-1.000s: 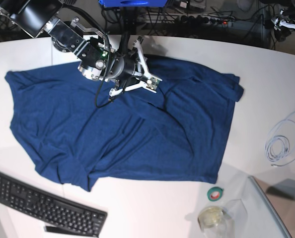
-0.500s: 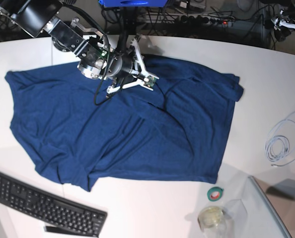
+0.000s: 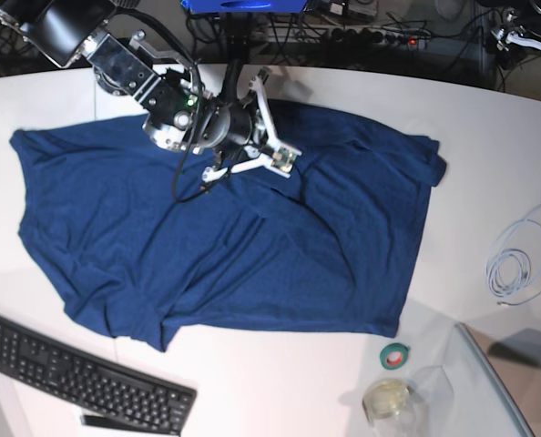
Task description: Layout the t-shirt on the table in an organized manner, then fold the t-shirt properly
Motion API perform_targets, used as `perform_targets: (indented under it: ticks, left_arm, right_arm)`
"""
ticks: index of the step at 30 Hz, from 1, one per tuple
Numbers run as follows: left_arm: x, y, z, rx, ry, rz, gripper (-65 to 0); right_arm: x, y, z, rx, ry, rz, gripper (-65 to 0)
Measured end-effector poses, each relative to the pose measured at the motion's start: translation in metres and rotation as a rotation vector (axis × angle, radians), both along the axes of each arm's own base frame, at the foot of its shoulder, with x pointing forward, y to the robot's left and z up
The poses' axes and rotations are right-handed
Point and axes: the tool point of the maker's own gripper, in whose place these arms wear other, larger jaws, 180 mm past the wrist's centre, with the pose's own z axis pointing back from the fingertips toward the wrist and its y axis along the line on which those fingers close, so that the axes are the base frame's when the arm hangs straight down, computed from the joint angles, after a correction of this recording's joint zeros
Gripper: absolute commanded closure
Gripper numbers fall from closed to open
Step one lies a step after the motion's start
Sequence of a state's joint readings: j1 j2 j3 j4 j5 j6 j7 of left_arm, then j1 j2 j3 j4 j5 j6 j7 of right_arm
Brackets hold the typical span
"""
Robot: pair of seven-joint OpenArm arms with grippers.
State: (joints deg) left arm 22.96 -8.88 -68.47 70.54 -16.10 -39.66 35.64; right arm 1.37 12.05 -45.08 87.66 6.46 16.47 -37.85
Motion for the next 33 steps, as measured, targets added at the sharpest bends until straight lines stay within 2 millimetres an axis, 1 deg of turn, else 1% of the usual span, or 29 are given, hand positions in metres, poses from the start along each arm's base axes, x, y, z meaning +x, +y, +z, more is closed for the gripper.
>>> perform_targets:
  ticks: [3, 8, 12, 14, 17, 21, 24, 28, 32, 33]
  left_arm:
    - [0.004, 0.001, 0.002, 0.001, -0.021, 0.003, -52.5]
    - [0.004, 0.001, 0.001, 0.002, -0.014, 0.0, -52.5]
    - [0.006, 0.0, 0.002, 0.002, -0.018, -0.004, -52.5]
    - [0.007, 0.0, 0.002, 0.002, -0.019, -0.004, -52.5]
    - [0.007, 0.0, 0.002, 0.002, -0.019, -0.004, -52.5]
    - [0.007, 0.0, 0.002, 0.002, -0.019, -0.004, -52.5]
    - [0.006, 0.0, 0.002, 0.002, -0.018, -0.004, -52.5]
    - [0.007, 0.001, 0.002, 0.005, -0.016, -0.006, -52.5]
    - [0.006, 0.001, 0.002, 0.005, -0.016, -0.006, -52.5]
    - [0.006, 0.001, 0.002, 0.005, -0.016, -0.006, -52.5]
  right_arm:
    - [0.009, -0.013, -0.001, -0.034, -0.012, -0.015, -0.2]
    - [0.025, -0.017, 0.006, -0.016, -0.032, -0.062, -0.2]
    - [0.042, -0.028, 0.01, -0.029, -0.056, -0.094, -0.3]
    - [0.048, -0.028, 0.014, -0.027, -0.069, -0.094, -0.3]
    - [0.049, -0.025, 0.013, -0.019, -0.065, -0.097, -0.3]
    - [0.053, -0.033, 0.005, -0.054, -0.055, -0.105, -0.3]
    - [0.064, -0.034, 0.01, -0.021, -0.056, -0.162, -0.3]
    - [0.077, -0.044, 0.015, -0.017, -0.071, -0.208, -0.3]
    - [0.073, -0.046, 0.01, -0.032, -0.051, -0.211, -1.2]
    - [0.072, -0.046, 0.009, -0.041, -0.04, -0.211, -2.7]
